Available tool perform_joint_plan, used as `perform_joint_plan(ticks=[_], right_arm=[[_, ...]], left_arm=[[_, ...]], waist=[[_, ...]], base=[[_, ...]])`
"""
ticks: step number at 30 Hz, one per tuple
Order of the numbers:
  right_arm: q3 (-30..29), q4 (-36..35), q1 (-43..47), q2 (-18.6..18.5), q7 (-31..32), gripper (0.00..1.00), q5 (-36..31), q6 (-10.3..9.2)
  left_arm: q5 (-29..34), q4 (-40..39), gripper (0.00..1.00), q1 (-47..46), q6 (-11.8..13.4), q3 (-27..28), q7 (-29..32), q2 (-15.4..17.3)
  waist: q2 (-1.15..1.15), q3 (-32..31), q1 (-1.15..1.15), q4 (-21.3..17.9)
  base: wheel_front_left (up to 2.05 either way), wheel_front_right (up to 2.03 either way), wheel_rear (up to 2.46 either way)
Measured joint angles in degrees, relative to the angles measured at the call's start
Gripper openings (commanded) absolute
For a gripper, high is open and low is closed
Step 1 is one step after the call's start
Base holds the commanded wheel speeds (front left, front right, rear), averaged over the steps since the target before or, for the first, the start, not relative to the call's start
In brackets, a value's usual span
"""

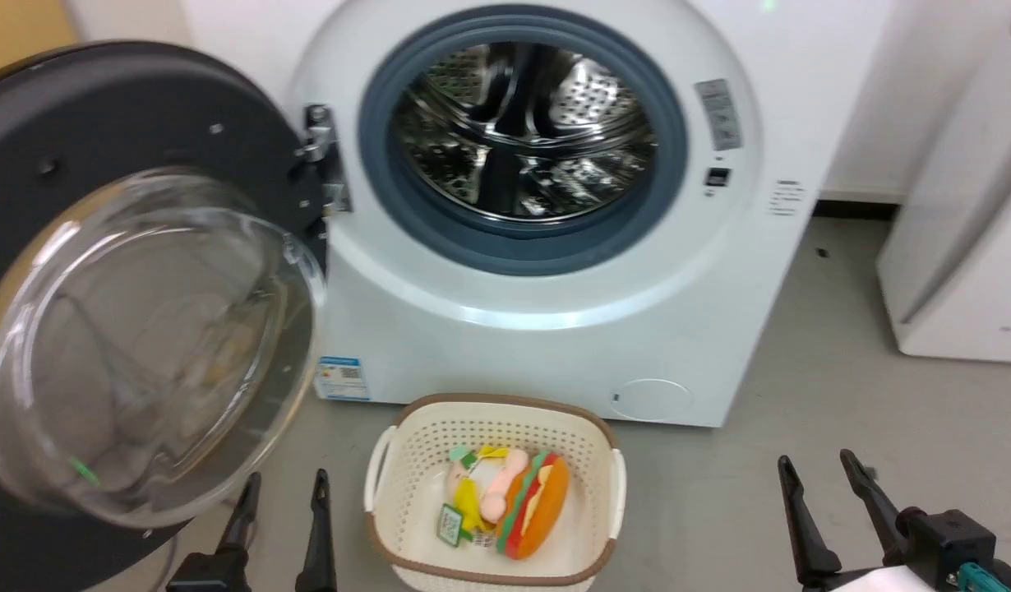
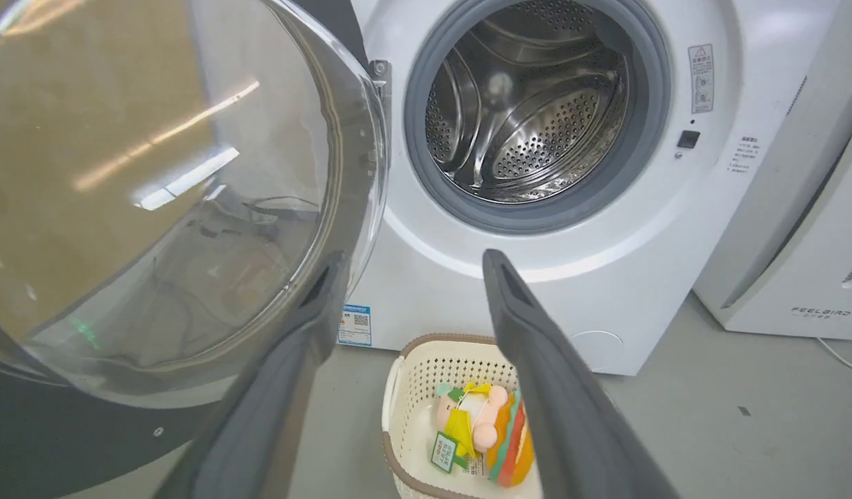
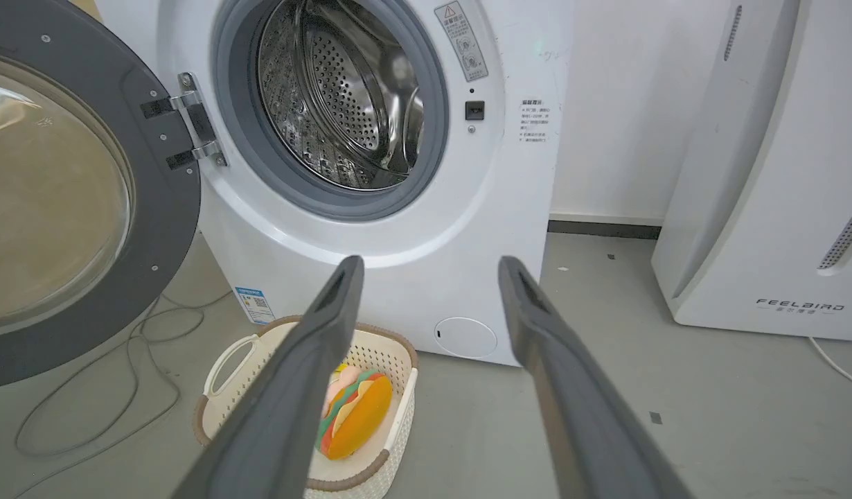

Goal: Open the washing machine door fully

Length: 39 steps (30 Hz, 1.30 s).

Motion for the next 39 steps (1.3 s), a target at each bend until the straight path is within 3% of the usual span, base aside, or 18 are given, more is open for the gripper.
perform_joint_plan(ticks=[10,19,20,39], right_arm=[[-0.6,-1.2,1.1,0.0,1.4,1.00,-1.0,0.00],[0.2,-1.2,1.1,0.0,1.4,1.00,-0.9,0.00],[0.2,-1.2,1.1,0.0,1.4,0.00,-0.9,0.00],[0.2,-1.2,0.8,0.0,1.9,0.00,-1.7,0.00]], left_arm=[[0.5,4.8,1.00,-1.9,-0.4,-1.7,1.1,0.4],[0.4,6.8,1.00,-2.0,0.1,-1.9,1.0,0.4],[0.4,7.0,0.00,-2.0,0.1,-1.9,1.0,0.3],[1.1,6.3,0.00,-2.1,-0.4,-1.3,2.4,-0.2]], waist=[[0.00,0.4,0.00,-6.6],[0.00,0.6,0.00,-7.3],[0.00,0.6,0.00,-7.2],[0.00,0.9,0.00,-7.0]], base=[[0.00,0.00,0.00],[0.00,0.00,0.00],[0.00,0.00,0.00],[0.00,0.00,0.00]])
